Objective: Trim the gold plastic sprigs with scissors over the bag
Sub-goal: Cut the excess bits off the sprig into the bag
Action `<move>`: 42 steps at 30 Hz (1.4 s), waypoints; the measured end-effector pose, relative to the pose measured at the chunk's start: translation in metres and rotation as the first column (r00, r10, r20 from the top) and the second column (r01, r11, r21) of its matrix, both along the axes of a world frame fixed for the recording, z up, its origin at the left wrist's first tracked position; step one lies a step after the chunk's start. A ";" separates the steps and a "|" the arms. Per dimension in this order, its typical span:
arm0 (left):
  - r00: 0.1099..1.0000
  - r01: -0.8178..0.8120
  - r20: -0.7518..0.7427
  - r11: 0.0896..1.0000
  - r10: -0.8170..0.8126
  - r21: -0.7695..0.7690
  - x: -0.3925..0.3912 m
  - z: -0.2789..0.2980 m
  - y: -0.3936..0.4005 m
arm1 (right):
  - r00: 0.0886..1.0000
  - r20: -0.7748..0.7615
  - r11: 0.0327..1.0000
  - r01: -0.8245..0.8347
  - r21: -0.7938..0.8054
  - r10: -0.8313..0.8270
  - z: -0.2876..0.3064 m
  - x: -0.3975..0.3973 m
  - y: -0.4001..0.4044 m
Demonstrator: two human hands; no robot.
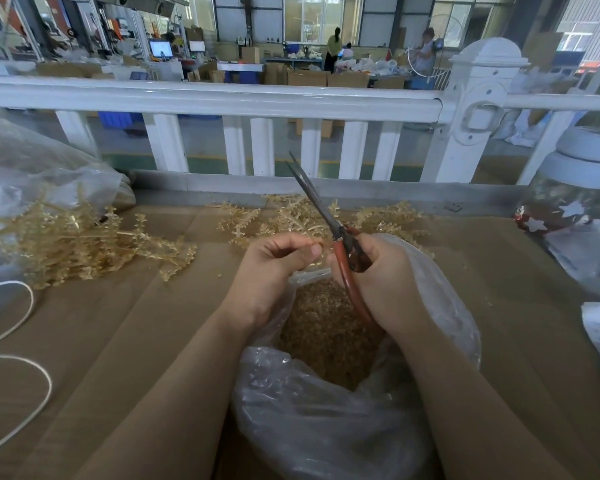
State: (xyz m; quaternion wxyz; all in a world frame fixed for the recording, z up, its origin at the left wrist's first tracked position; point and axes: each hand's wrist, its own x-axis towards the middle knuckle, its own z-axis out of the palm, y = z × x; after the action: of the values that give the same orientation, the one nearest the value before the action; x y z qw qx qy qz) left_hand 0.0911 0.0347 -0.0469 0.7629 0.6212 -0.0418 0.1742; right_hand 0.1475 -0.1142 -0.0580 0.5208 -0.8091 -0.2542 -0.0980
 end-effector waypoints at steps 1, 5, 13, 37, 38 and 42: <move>1.000 -0.001 0.004 1.000 0.001 -0.012 0.000 0.001 0.001 | 1.000 0.004 1.000 0.000 0.000 0.000 0.001 -0.001 0.000; 1.000 -0.028 0.003 0.999 0.028 -0.022 0.000 0.001 0.007 | 1.000 0.015 1.000 -0.002 -0.020 0.002 0.003 -0.002 -0.001; 0.995 -0.093 -0.030 0.991 0.091 -0.099 0.002 -0.004 0.013 | 0.995 0.065 0.984 0.081 -0.161 -0.072 0.001 -0.001 -0.005; 0.996 -0.081 0.014 0.984 0.084 -0.158 0.002 0.001 0.016 | 0.901 0.405 0.848 0.332 -0.414 -0.155 0.001 -0.001 -0.005; 0.996 -0.081 0.011 0.982 0.084 -0.170 0.002 0.001 0.016 | 0.897 0.413 0.844 0.340 -0.415 -0.159 0.002 -0.001 -0.005; 0.997 -0.073 -0.006 0.977 0.074 -0.202 0.001 0.002 0.017 | 0.884 0.434 0.845 0.359 -0.397 -0.171 0.003 -0.002 -0.004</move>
State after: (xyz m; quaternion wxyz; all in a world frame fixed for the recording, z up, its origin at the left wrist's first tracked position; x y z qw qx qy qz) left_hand 0.0920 0.0513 -0.0453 0.8150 0.5415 -0.0016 0.2063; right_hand 0.1453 -0.1183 -0.0551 0.2320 -0.9028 -0.2501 -0.2620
